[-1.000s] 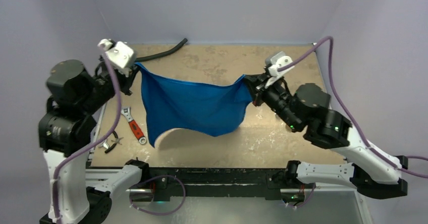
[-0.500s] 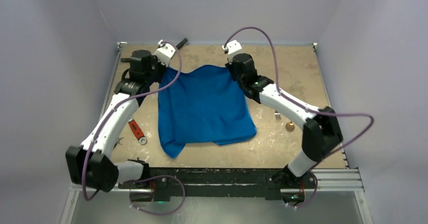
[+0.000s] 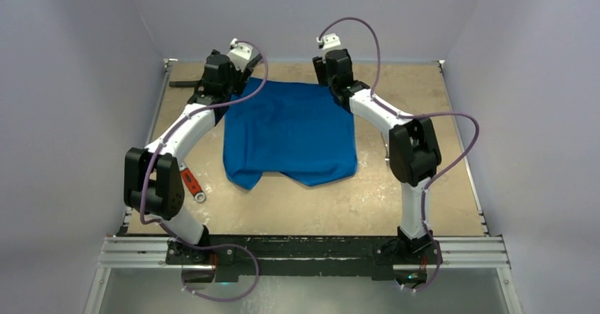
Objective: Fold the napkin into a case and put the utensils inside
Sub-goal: Flatten out the crumpled napkin at the center of the board, then pick up the flattened napkin from the center of the board.
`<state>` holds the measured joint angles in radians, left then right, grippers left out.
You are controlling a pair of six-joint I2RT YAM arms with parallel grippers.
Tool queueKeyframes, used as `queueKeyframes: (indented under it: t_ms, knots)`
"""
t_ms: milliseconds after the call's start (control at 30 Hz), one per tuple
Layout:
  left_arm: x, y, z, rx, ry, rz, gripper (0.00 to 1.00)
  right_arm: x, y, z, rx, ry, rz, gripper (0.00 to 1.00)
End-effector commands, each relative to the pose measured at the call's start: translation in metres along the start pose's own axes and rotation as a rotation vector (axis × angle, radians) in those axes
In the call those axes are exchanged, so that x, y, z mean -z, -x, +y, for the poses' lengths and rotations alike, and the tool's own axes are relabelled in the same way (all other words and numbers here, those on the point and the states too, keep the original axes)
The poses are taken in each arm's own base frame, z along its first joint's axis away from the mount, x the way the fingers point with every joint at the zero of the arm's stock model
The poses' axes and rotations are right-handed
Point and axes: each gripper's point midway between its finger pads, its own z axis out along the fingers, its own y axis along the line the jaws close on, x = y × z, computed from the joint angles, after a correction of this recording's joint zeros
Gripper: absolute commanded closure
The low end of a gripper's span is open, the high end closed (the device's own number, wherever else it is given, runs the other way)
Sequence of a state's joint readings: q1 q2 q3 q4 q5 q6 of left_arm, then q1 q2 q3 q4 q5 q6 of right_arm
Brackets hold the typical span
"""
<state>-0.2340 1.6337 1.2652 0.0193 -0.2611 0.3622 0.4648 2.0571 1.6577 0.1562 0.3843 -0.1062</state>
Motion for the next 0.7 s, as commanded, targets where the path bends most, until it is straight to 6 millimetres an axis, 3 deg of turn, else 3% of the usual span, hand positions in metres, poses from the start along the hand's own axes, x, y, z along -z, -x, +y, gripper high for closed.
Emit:
queueKeyframes:
  t_ms: [0, 33, 67, 133, 333, 400, 533, 667]
  knots:
    - [0.029, 0.028, 0.008, -0.025, -0.050, -0.020, 0.25, 0.045, 0.043, -0.005, -0.082, -0.026, -0.081, 0.24]
    - [0.041, 0.025, 0.000, -0.044, -0.118, -0.010, 0.25, 0.060, 0.035, -0.001, -0.071, -0.023, -0.072, 0.20]
    - [0.056, 0.019, -0.009, -0.070, -0.190, 0.001, 0.24, 0.077, 0.033, 0.005, -0.059, -0.012, -0.070, 0.09]
    - [0.086, 0.006, -0.024, -0.141, -0.321, 0.010, 0.23, 0.115, 0.027, 0.020, -0.040, 0.023, -0.055, 0.05]
    - [0.205, -0.096, -0.088, -0.413, -0.869, 0.156, 0.26, 0.212, -0.040, 0.075, -0.091, 0.210, 0.045, 0.04]
    - [0.234, -0.125, -0.101, -0.473, -0.993, 0.174, 0.28, 0.240, -0.068, 0.093, -0.071, 0.277, 0.103, 0.04]
    - [0.256, -0.156, -0.119, -0.536, -1.103, 0.177, 0.33, 0.276, -0.122, 0.123, -0.058, 0.379, 0.236, 0.09]
    - [0.258, -0.173, -0.139, -0.613, -1.151, 0.166, 0.37, 0.292, -0.155, 0.135, -0.106, 0.403, 0.312, 0.17]
